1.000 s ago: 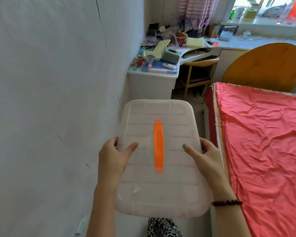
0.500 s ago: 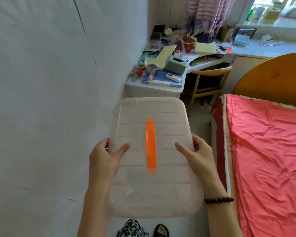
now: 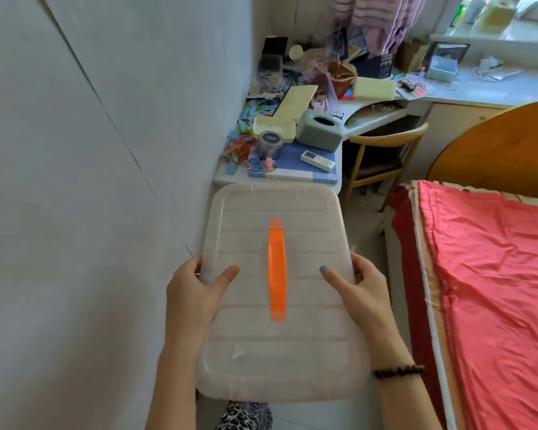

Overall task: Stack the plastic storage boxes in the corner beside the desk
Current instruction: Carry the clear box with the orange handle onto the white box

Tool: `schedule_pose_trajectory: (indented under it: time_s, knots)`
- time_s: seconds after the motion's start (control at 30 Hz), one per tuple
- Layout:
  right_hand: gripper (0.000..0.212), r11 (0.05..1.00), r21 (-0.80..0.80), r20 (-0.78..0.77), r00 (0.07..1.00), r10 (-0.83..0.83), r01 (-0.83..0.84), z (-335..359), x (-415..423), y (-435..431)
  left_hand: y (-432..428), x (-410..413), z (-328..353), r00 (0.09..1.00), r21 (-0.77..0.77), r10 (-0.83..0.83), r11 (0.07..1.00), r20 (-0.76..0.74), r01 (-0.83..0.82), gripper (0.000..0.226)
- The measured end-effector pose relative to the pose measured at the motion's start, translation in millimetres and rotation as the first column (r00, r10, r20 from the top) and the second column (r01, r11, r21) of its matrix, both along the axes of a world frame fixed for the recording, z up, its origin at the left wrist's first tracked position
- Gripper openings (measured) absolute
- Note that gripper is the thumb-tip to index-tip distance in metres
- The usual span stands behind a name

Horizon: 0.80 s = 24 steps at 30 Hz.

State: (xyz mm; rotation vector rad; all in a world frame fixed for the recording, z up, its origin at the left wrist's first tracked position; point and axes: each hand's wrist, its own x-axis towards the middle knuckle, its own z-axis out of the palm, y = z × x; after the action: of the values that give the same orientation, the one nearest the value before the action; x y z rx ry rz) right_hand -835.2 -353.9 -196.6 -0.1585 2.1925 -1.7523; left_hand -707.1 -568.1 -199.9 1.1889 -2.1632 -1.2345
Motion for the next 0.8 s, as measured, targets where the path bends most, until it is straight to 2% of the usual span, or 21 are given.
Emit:
schedule_pose_trajectory:
  time_s: [0.23, 0.43, 0.6, 0.7, 0.8]
  knots:
    - [0.031, 0.999, -0.041, 0.058, 0.998, -0.033, 0.036, -29, -33, -67, -71, -48, -25, 0.999, -0.008, -0.013, 1.000, 0.049, 0.013, 0.036]
    - [0.030, 0.999, -0.021, 0.089, 0.996, -0.028, 0.030, -48, -59, -101, -104, -74, -52, 0.996, 0.000, 0.002, 1.000, 0.084, -0.002, 0.048]
    - [0.029, 0.997, 0.065, 0.091, 0.995, -0.042, 0.036, -69, -83, -121, -120, -96, -74, 0.991, 0.008, 0.030, 0.999, 0.128, -0.031, 0.044]
    - [0.035, 0.987, 0.149, 0.072, 0.995, -0.069, 0.058, -84, -92, -126, -124, -106, -89, 0.989, 0.006, 0.048, 0.999, 0.141, -0.050, 0.049]
    - [0.037, 0.985, 0.165, 0.099, 0.993, -0.067, 0.050, -101, -101, -132, -129, -114, -108, 0.987, 0.020, 0.045, 0.999, 0.154, -0.049, 0.051]
